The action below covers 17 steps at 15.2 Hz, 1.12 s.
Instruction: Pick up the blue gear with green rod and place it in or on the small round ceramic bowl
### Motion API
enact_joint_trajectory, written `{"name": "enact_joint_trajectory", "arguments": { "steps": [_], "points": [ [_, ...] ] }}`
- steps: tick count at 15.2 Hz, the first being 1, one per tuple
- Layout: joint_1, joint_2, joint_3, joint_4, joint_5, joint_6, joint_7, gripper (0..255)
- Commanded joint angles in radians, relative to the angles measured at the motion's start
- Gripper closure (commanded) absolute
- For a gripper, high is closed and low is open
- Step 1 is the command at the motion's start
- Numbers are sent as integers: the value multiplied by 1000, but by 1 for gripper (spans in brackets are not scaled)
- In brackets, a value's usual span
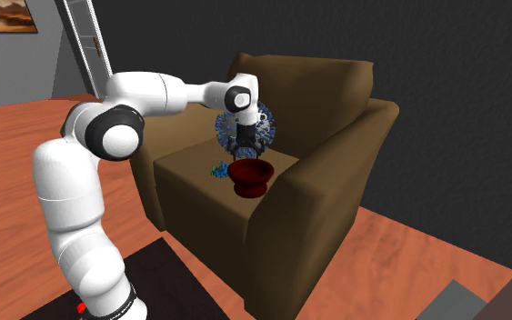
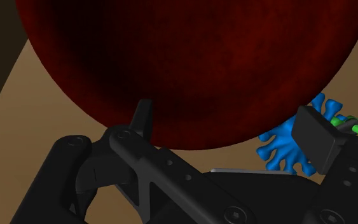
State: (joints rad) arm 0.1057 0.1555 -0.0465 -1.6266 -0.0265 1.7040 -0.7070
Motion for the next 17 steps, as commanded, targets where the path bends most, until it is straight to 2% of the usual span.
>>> {"name": "enact_joint_trajectory", "arguments": {
  "steps": [1, 3, 11, 12, 17],
  "points": [
    [-2, 9, -2, -32, -1, 23, -2, 0],
    [-3, 7, -2, -69, -1, 58, -2, 0],
    [-3, 7, -1, -69, -1, 58, -1, 0],
    [-6, 12, -2, -58, -1, 53, -6, 255],
    [7, 52, 7, -34, -1, 68, 17, 255]
  ]
}}
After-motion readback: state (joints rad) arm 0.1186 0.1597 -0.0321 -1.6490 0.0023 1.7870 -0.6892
